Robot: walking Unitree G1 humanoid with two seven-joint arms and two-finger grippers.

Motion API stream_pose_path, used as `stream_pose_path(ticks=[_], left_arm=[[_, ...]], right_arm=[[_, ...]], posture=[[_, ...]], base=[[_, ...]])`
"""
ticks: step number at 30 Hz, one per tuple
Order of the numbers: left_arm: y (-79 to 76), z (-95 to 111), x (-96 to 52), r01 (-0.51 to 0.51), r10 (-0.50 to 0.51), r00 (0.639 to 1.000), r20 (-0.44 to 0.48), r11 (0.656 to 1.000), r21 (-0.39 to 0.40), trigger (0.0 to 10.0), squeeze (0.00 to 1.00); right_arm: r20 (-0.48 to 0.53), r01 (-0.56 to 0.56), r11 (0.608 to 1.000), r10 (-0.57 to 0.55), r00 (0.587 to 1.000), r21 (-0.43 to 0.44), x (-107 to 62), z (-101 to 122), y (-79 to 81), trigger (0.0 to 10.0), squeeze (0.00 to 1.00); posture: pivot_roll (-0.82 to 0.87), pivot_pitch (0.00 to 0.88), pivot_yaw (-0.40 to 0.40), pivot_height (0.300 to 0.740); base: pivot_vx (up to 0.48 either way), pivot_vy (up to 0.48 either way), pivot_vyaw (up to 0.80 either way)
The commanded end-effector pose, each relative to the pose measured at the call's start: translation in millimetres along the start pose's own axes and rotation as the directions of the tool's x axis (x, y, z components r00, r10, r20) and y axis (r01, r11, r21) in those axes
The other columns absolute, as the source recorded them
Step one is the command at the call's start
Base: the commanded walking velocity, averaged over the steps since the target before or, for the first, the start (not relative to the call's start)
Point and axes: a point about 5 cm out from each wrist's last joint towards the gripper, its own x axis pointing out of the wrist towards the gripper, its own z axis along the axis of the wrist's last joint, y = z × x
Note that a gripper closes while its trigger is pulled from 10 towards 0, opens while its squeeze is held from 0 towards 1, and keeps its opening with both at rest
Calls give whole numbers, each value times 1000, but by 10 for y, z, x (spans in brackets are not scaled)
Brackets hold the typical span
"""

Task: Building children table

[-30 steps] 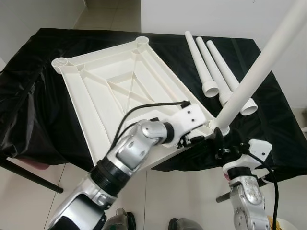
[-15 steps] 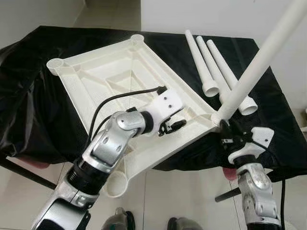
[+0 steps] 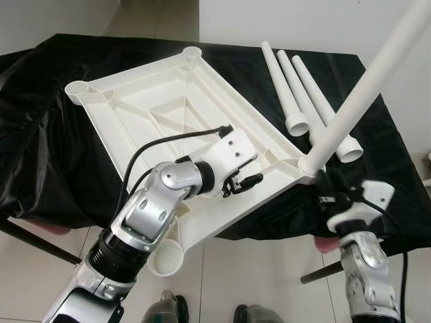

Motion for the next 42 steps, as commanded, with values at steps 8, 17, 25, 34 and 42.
stream_pose_path(ticks=[8, 17, 25, 34, 42], left_arm=[[-106, -27, 4, 89, -88, 996, -20, 996, 5, 10000, 0], [-132, -59, -8, 102, -102, 994, -32, 995, 10, 10000, 0], [-159, -66, -34, 114, -114, 993, -23, 993, 4, 10000, 0], [-156, -56, -84, 115, -115, 993, -7, 993, -19, 10000, 0], [-160, -56, -98, 112, -112, 994, -7, 993, -34, 10000, 0]], right_arm=[[36, 147, 989, -147, 988, -1, -8, 27, -82, 10000, 0], [79, 242, 967, -249, 965, 82, 223, 50, 123, 10000, 0], [112, 230, 958, -251, 962, 172, 485, 128, 385, 10000, 0], [148, 168, 962, -202, 968, 214, 796, 246, 599, 10000, 0], [164, 79, 963, -124, 979, 258, 1006, 340, 830, 10000, 0]], posture=[[-53, 90, 8, 740], [-36, 80, 16, 740], [-25, 81, 18, 740], [-11, 101, 20, 740], [-5, 121, 24, 740]], base=[[0, 0, 0], [0, 0, 0], [0, 0, 0], [0, 0, 0], [0, 0, 0]])
